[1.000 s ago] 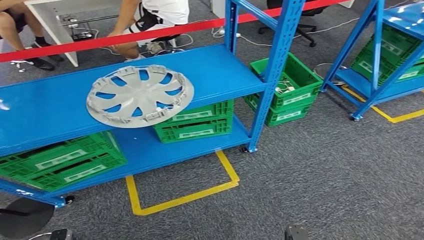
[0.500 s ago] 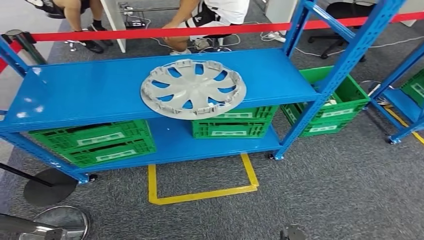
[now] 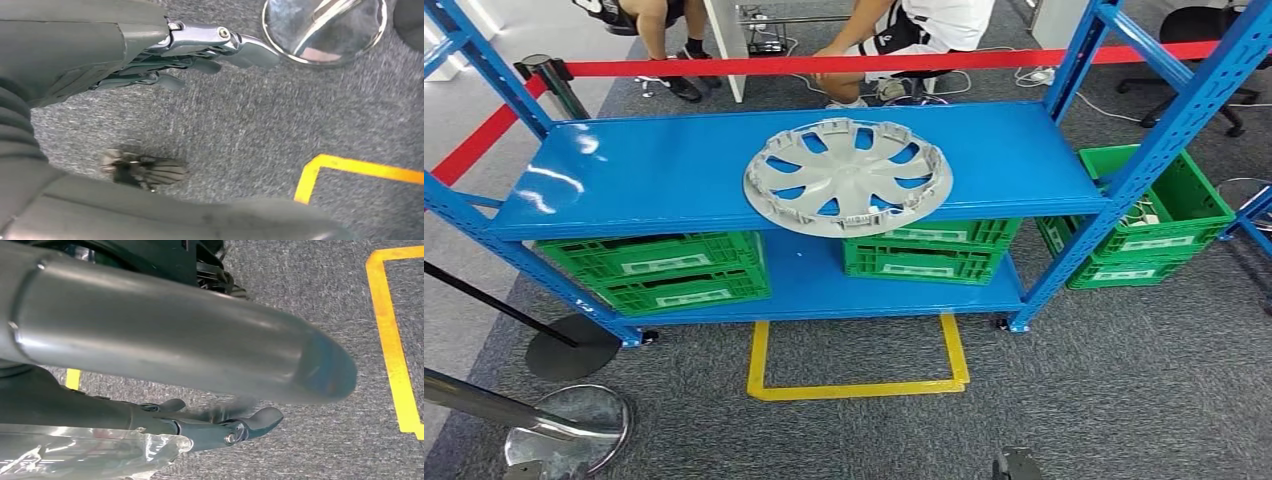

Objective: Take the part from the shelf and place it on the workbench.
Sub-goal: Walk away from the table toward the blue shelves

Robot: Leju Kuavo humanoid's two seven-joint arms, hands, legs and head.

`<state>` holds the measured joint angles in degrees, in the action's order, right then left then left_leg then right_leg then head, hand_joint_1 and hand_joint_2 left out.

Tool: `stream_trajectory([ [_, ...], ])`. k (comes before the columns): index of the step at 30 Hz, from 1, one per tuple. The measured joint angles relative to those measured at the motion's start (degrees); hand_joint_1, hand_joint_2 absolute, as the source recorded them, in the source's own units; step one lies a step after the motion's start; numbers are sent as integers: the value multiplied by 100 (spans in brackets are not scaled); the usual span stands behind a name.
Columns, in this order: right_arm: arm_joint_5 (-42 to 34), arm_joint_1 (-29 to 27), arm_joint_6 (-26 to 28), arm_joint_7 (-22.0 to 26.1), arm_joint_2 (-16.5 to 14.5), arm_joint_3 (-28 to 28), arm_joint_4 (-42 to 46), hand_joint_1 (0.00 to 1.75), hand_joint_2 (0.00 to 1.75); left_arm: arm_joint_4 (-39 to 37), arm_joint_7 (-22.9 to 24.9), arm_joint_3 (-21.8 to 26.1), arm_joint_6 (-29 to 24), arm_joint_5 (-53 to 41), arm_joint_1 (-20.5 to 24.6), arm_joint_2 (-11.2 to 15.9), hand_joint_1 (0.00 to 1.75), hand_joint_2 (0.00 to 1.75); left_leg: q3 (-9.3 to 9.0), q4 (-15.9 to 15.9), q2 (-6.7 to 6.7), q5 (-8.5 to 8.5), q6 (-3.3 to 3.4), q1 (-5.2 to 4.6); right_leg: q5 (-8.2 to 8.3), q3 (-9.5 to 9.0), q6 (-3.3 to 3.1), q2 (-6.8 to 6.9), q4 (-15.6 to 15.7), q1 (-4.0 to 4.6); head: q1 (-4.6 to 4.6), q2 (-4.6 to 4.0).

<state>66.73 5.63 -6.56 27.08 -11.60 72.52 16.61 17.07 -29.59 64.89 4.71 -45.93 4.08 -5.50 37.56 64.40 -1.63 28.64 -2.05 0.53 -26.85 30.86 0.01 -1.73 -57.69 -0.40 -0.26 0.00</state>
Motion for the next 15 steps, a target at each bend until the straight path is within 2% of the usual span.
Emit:
stream_trajectory([
  [1,-37,-5,-33,-4,1,2,-1,0,0,-1,0,7,-4,-4,16,0,0,0,176,399,57,192,-11,1,3,14,-6,46,-1,7,-4,0],
  [2,-80,-7,-74,-9,1,6,-1,0,0,-1,1,11,-6,-6,22,-1,0,0,305,710,80,307,-15,2,4,25,-8,86,-2,11,-4,0],
  [3,-122,-3,-113,-12,2,11,-1,0,0,-2,1,15,-3,-8,20,-1,0,0,347,844,87,317,-14,3,5,32,-8,119,-3,13,-4,0],
  [4,-161,6,-146,-13,2,16,-1,0,0,-2,3,20,3,-10,16,2,0,0,273,740,89,215,-6,2,5,33,-7,145,-4,15,-3,0],
  [6,-216,43,-162,-14,2,25,0,0,0,-2,13,37,13,-10,18,12,0,0,-138,18,104,-149,26,1,4,24,4,179,-4,18,-4,0],
  [7,-237,70,-161,-15,2,27,0,0,0,-2,20,45,16,-10,26,18,0,0,-345,-378,120,-273,44,-3,-1,29,23,188,-17,33,-5,0],
  [8,-257,98,-160,-15,3,29,0,0,0,-2,32,51,16,-11,36,22,0,0,-483,-655,135,-342,60,-4,-5,39,46,194,-26,49,0,0],
  [9,-271,124,-159,-15,7,31,1,0,0,-3,43,56,17,-13,41,22,0,0,-545,-797,146,-355,58,-3,-8,55,36,195,-36,68,4,0],
  [12,-297,159,-170,-9,23,35,6,0,131,-4,69,62,19,-21,37,17,0,131,-549,-846,144,-357,43,-5,6,91,-47,200,-15,91,18,0],
  [13,-296,163,-171,2,25,36,7,0,175,-4,78,63,20,-41,35,17,0,175,-548,-846,143,-356,56,-10,17,93,-40,202,5,89,19,0],
  [14,-277,168,-147,8,26,33,7,0,175,-4,109,65,22,-76,34,17,0,175,-548,-846,143,-354,70,-13,29,89,-17,202,26,87,18,0],
  [15,-251,176,-113,6,26,26,8,0,131,-5,155,66,45,-109,34,16,0,131,-546,-844,143,-353,84,-16,40,82,7,201,42,84,18,0],
])
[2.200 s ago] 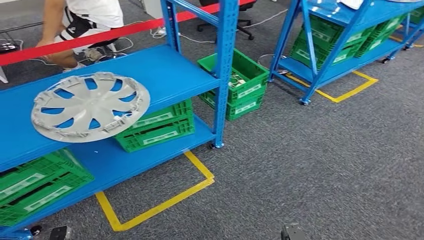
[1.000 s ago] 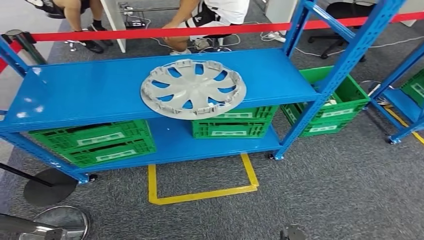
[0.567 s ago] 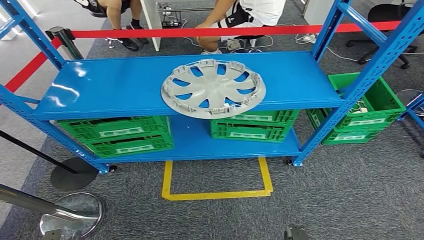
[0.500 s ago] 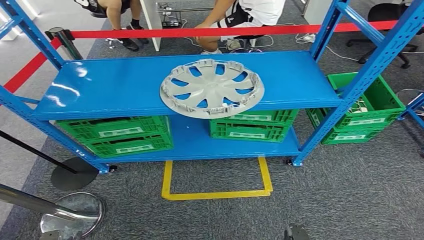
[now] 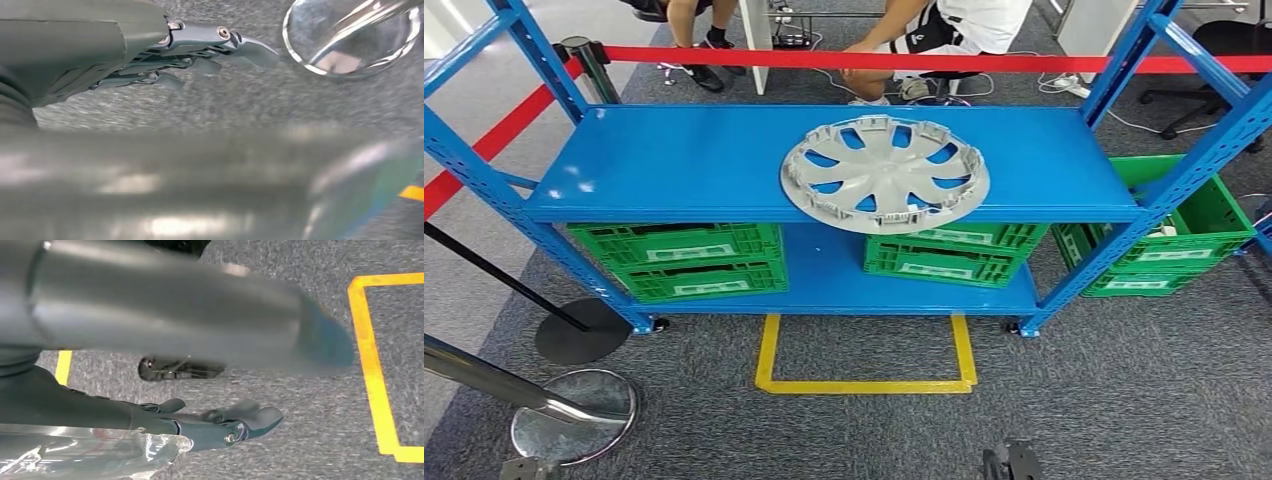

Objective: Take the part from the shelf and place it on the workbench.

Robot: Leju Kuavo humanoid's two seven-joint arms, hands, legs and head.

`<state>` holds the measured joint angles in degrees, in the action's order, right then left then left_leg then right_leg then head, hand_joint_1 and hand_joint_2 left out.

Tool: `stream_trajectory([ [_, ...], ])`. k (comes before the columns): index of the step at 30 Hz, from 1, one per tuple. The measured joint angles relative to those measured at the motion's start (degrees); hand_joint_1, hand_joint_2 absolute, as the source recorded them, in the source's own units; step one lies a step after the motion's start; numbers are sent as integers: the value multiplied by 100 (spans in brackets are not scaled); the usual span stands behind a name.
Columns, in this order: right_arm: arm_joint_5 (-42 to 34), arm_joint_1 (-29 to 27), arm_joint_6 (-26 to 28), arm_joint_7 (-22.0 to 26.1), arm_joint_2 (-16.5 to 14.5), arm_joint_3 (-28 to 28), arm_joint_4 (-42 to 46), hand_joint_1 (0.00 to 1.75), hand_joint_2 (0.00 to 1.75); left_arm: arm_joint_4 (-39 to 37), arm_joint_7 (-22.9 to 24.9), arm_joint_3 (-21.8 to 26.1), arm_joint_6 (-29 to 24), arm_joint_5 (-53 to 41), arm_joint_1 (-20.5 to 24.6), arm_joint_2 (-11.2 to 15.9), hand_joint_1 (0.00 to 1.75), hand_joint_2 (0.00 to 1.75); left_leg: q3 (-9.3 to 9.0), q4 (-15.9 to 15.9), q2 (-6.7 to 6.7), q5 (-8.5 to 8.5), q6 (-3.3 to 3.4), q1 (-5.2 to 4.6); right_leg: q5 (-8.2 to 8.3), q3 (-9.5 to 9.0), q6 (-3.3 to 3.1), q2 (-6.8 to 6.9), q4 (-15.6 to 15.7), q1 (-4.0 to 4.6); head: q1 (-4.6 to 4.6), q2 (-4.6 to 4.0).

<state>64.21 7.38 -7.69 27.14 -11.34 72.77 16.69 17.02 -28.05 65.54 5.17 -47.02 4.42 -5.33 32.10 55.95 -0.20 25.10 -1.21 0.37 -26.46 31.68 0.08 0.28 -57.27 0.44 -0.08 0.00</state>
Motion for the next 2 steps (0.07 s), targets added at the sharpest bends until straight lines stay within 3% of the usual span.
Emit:
stream_trajectory([
  [1,18,9,23,-14,1,-8,1,0,87,-3,55,2,58,3,0,-2,0,87,4,2,0,-2,12,-3,11,-15,26,-1,11,-3,0,0],
  [2,35,14,48,-26,1,-14,1,0,58,-4,90,2,86,0,0,-2,0,58,6,3,0,-3,16,-5,16,-22,40,-2,16,-5,0,0],
])
